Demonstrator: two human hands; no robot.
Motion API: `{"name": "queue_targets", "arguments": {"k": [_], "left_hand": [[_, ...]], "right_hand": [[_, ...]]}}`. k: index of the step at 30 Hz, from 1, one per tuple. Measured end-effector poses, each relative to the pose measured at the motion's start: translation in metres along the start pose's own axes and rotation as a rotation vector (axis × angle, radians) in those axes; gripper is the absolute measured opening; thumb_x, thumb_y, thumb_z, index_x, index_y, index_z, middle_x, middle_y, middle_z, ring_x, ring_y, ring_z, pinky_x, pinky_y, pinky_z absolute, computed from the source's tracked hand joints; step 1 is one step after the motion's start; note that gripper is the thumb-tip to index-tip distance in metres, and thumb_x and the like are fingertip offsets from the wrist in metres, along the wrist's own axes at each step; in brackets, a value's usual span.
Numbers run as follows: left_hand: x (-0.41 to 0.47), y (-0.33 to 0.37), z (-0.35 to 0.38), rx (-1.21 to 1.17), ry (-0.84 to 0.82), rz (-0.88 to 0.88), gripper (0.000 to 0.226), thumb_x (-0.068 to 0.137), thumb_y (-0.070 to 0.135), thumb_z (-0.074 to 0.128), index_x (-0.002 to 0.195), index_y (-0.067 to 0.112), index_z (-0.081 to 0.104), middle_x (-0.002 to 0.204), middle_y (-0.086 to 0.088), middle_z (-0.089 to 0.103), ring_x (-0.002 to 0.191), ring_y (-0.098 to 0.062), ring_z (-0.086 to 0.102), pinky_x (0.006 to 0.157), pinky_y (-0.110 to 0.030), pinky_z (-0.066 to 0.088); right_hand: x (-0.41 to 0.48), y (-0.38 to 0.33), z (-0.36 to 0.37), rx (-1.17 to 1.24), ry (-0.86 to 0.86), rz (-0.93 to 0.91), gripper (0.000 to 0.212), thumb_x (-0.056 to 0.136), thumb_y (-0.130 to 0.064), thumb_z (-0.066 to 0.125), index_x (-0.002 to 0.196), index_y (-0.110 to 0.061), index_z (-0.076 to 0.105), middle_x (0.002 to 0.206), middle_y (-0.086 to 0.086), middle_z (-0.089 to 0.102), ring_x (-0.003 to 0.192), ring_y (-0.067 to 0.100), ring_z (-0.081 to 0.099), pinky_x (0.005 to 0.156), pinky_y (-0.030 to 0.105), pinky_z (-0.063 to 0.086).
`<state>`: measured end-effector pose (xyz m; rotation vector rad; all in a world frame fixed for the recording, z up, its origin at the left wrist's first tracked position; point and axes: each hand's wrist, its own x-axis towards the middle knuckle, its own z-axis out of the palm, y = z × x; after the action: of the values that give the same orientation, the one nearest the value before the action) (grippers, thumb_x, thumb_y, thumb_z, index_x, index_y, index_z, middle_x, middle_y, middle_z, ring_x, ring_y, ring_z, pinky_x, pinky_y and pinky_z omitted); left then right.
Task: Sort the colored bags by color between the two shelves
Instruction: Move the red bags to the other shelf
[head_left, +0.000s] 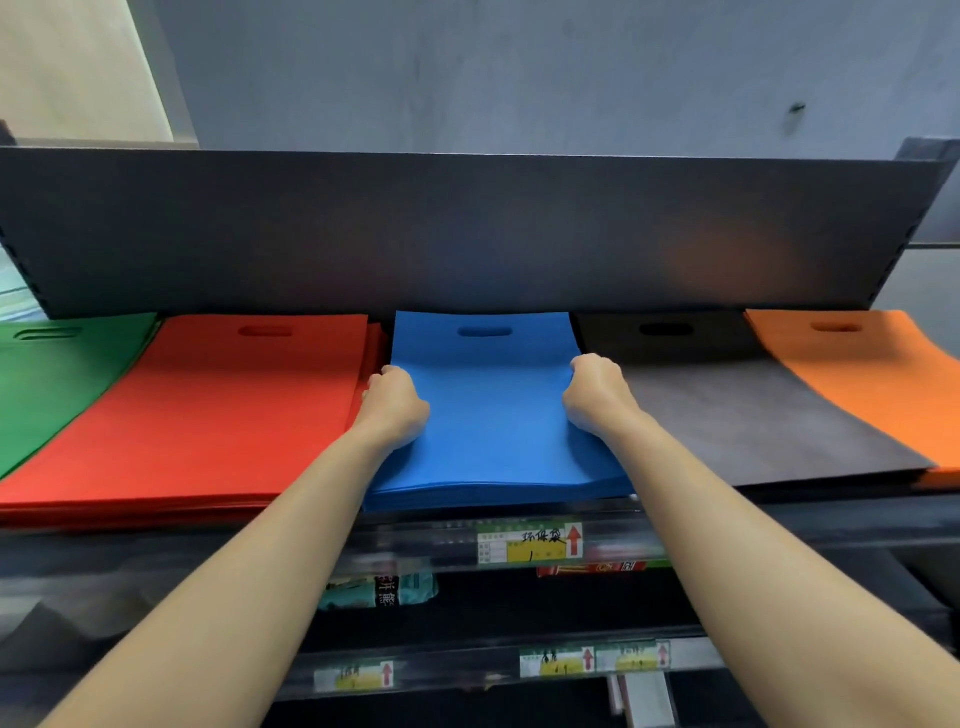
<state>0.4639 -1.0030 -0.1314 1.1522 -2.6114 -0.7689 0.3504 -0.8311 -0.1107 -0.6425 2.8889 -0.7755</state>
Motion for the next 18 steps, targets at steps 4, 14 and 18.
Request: {"name": "queue_targets", "arguments": {"k": [4,14,18], "left_hand": [[-0.003,0.001,-0.001,0.020,0.018,0.045,0.032,0.091,0.012,0.050,0.118,-0.003,0.043,0.123,-0.025,0.049,0.114,-0.041,0.049,0.088,-0.045,0.045],[-0.036,-0.010,-0.066,-0.083,0.281,0.269,0.042,0.090,0.014,0.055,0.130,0.005,0.050,0.129,-0.013,0.056,0.120,-0.028,0.050,0.097,-0.032,0.039],[-0.051,-0.041,-0.092,-0.083,0.354,0.255,0.039,0.090,0.016,0.055,0.128,0.008,0.054,0.127,-0.010,0.058,0.116,-0.025,0.053,0.098,-0.030,0.038]], "right_hand": [[-0.010,-0.008,-0.002,-0.118,0.071,-0.022,0.021,0.085,0.009,0.041,0.070,-0.007,0.041,0.111,0.016,0.051,0.087,0.027,0.041,0.064,0.032,0.035],[-0.042,-0.079,-0.004,0.006,0.131,-0.323,0.032,0.094,-0.013,0.047,0.121,0.002,0.054,0.122,0.014,0.056,0.114,0.031,0.050,0.093,0.044,0.045],[-0.060,-0.117,0.016,0.086,0.081,-0.402,0.034,0.096,-0.020,0.048,0.121,0.003,0.054,0.122,0.014,0.055,0.114,0.031,0.049,0.094,0.044,0.043]]}}
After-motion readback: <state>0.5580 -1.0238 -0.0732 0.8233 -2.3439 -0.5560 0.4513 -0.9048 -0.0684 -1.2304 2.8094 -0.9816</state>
